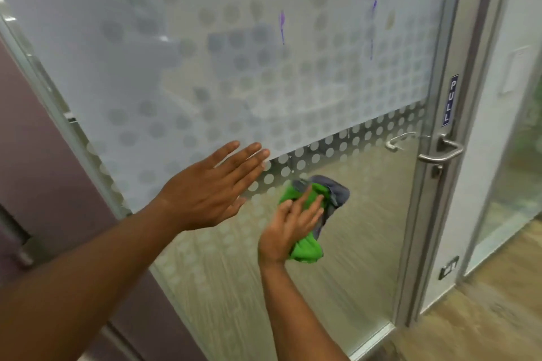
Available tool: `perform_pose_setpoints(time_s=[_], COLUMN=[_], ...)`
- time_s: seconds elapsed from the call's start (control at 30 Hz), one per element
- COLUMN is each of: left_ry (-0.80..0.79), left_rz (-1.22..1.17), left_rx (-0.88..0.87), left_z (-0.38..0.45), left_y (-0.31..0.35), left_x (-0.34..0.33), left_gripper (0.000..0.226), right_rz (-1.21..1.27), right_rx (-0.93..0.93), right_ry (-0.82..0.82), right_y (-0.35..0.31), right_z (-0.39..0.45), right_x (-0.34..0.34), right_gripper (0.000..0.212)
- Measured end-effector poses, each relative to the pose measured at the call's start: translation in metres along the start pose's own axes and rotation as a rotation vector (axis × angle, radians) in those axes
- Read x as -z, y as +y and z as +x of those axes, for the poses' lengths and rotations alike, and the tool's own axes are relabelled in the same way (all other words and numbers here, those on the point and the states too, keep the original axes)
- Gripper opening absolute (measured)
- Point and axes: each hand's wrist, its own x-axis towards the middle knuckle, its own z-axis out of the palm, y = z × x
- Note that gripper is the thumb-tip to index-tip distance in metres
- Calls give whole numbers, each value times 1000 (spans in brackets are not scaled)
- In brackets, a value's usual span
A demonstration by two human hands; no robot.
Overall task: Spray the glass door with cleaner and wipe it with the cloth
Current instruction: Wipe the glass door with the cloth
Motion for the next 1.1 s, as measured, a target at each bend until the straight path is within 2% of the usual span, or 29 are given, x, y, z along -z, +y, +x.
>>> perform_pose_setpoints(time_s=[0.1,0.2,0.23,0.37,0.57,0.7,0.8,0.83,0.9,1.0,1.1], left_ry=[32,32,32,39,46,51,68,66,50,57,101], left_rz=[52,56,63,82,64,70,47,42,27,-2,-9], left_rx=[-6,-12,-11,-12,-8,-15,-16,-13,-10,6,13], left_z=[0,1,0,0,1,0,0,0,1,3,13], left_y=[2,2,3,3,3,2,2,2,0,-4,-20], left_x=[-4,-5,-6,-8,-8,-7,-7,-6,-5,-4,5], left_gripper=[75,75,74,75,76,76,75,75,76,76,76], right_rz=[-198,-229,-217,-126,-102,-100,-309,-405,-520,-447,-405], right_rx=[164,326,329,118,270,522,707,715,587,369,380], right_ry=[-75,-121,-111,-1,-57,-197,-212,-191,-167,-173,-225], right_y=[-8,-5,-4,11,20,-23,-55,-58,-50,-23,-17], right_z=[6,37,49,74,37,45,78,92,109,96,67], right_x=[-11,1,6,16,10,3,5,7,15,23,19], right_gripper=[57,59,60,63,53,54,57,58,59,60,58])
